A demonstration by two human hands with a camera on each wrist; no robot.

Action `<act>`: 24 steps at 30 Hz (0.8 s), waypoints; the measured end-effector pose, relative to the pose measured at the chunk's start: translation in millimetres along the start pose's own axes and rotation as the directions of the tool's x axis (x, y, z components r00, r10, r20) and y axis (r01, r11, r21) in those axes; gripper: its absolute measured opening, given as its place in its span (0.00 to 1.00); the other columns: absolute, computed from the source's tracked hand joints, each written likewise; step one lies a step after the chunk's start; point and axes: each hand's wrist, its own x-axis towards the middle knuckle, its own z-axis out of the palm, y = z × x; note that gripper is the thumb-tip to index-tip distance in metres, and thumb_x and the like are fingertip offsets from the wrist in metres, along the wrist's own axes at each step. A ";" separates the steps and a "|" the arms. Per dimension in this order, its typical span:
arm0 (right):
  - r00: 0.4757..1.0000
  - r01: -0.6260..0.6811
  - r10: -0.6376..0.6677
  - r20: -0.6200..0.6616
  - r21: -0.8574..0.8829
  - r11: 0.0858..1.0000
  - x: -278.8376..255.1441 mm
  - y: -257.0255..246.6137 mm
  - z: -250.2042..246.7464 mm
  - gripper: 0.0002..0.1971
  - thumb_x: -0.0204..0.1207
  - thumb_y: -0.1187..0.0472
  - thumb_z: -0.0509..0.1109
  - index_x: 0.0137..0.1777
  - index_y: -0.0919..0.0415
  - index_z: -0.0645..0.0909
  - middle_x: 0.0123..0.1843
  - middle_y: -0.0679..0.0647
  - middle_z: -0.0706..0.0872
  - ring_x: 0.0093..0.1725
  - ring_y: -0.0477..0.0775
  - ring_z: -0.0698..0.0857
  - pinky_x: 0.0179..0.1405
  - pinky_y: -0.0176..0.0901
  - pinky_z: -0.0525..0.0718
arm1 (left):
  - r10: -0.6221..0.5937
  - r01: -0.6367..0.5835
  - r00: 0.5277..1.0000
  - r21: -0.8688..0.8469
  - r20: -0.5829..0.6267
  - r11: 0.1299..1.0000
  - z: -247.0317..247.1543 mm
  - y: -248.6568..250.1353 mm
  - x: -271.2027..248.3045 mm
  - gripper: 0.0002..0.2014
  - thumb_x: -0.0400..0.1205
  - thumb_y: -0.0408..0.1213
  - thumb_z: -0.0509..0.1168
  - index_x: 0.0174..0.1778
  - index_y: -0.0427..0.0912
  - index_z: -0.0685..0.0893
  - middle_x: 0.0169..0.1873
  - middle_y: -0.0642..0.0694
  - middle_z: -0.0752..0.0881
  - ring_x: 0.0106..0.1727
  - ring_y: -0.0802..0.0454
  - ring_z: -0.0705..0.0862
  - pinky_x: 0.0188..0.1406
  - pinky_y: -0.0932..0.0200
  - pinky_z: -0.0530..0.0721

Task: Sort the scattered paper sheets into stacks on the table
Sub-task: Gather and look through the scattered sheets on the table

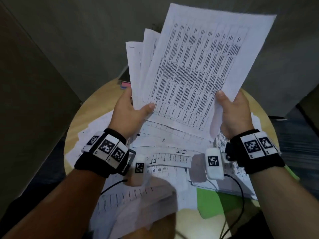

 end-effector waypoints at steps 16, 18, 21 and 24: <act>0.960 0.245 -0.263 -0.095 -0.168 0.955 -5.0 -14.6 3.1 0.13 0.77 0.64 0.70 0.60 0.64 0.80 0.50 0.46 0.86 0.56 0.51 0.86 0.62 0.50 0.83 | 0.158 -0.165 0.950 -0.004 -0.269 0.986 23.2 -6.2 0.6 0.19 0.81 0.25 0.66 0.68 0.29 0.73 0.54 0.49 0.85 0.54 0.62 0.84 0.60 0.65 0.81; 0.961 0.263 -0.274 -0.041 -0.169 0.950 -7.1 -15.6 5.3 0.13 0.77 0.66 0.69 0.60 0.66 0.80 0.50 0.46 0.87 0.54 0.50 0.86 0.60 0.49 0.84 | 0.163 -0.171 0.952 -0.009 -0.258 0.985 22.0 -5.2 0.2 0.23 0.81 0.24 0.66 0.72 0.32 0.71 0.60 0.45 0.84 0.62 0.56 0.83 0.66 0.59 0.80; 0.977 0.206 -0.197 0.086 -0.106 0.973 -7.7 -13.0 4.3 0.15 0.75 0.71 0.70 0.59 0.56 0.77 0.54 0.50 0.87 0.57 0.51 0.86 0.60 0.50 0.84 | 0.141 -0.146 0.961 -0.005 -0.238 0.989 17.6 -12.1 -3.1 0.26 0.80 0.23 0.66 0.73 0.37 0.67 0.62 0.50 0.81 0.61 0.66 0.82 0.63 0.67 0.80; 0.983 0.147 -0.126 0.130 -0.160 0.976 -3.3 -3.1 2.6 0.18 0.73 0.68 0.72 0.56 0.47 0.74 0.56 0.50 0.86 0.57 0.49 0.86 0.59 0.48 0.83 | 0.111 -0.112 0.974 0.007 -0.198 0.994 16.4 -20.6 -6.9 0.25 0.81 0.24 0.66 0.71 0.41 0.66 0.58 0.54 0.80 0.55 0.71 0.83 0.54 0.69 0.83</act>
